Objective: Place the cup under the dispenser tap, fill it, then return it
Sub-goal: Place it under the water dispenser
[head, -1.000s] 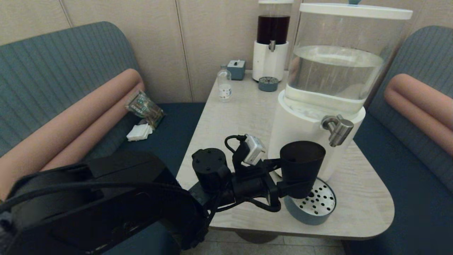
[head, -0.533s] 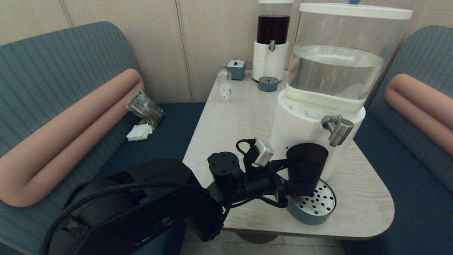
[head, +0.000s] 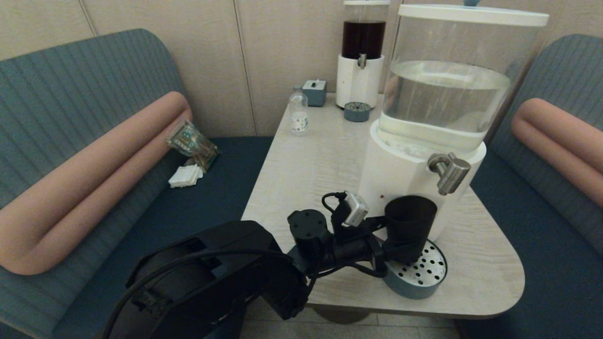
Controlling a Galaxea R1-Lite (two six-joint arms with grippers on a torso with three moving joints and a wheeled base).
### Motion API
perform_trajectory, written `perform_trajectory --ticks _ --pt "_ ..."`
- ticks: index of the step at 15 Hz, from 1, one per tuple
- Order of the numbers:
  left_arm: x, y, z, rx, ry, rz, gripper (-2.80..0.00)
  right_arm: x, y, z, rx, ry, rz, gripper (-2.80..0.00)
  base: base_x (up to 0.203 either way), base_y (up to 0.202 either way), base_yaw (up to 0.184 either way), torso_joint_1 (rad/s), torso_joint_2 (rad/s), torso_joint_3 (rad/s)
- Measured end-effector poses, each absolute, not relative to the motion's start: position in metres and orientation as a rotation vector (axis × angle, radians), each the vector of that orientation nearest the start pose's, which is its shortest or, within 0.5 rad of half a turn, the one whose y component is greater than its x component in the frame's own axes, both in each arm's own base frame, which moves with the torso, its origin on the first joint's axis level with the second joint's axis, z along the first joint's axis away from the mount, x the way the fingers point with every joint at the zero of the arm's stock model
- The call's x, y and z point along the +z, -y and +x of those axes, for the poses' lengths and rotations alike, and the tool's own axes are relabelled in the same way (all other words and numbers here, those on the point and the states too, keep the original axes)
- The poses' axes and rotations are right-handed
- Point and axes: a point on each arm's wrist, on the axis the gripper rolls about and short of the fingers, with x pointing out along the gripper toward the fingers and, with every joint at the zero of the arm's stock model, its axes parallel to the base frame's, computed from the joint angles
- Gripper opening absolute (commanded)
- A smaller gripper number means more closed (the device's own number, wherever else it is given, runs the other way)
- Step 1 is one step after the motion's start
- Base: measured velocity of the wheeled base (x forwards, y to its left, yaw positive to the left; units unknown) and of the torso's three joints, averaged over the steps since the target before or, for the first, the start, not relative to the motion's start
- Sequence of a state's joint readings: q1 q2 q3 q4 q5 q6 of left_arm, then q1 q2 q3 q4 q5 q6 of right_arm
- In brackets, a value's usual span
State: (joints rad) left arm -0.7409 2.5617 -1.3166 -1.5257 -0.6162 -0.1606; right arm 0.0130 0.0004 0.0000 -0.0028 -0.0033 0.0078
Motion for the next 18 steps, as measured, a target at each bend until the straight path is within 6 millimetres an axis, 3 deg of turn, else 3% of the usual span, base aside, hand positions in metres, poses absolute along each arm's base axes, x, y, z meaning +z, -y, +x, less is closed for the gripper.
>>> perform_trajectory --ticks 17,18 --pt "0.034 0.348 0.338 -1.395 0.196 -0.164 -2.8 0.076 0.0 -0.023 0.011 0.002 0.008 -2.8 0.0 0.0 0.0 0.0 0.0 0.0" --pt "0.033 0.349 0.337 -1.399 0.194 -0.164 0.0 0.076 0.0 -0.023 0.01 0.002 0.008 -2.8 0.0 0.0 0.0 0.0 0.0 0.0"
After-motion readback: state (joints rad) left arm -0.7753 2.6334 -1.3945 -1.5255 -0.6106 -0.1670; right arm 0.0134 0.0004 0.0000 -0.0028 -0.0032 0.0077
